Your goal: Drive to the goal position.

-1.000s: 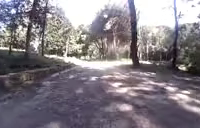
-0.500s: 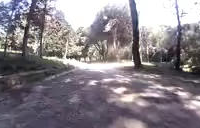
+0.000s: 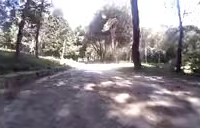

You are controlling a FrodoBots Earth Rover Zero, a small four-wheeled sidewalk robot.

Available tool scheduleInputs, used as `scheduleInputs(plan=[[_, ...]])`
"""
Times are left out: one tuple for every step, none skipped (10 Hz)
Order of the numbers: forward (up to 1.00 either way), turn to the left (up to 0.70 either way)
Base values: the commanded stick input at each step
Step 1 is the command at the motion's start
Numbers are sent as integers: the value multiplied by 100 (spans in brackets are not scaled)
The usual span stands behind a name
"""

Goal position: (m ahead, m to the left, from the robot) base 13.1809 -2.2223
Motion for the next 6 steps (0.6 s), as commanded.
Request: scheduleInputs(plan=[[85,0],[85,0],[85,0],[85,0],[85,0],[85,0]])
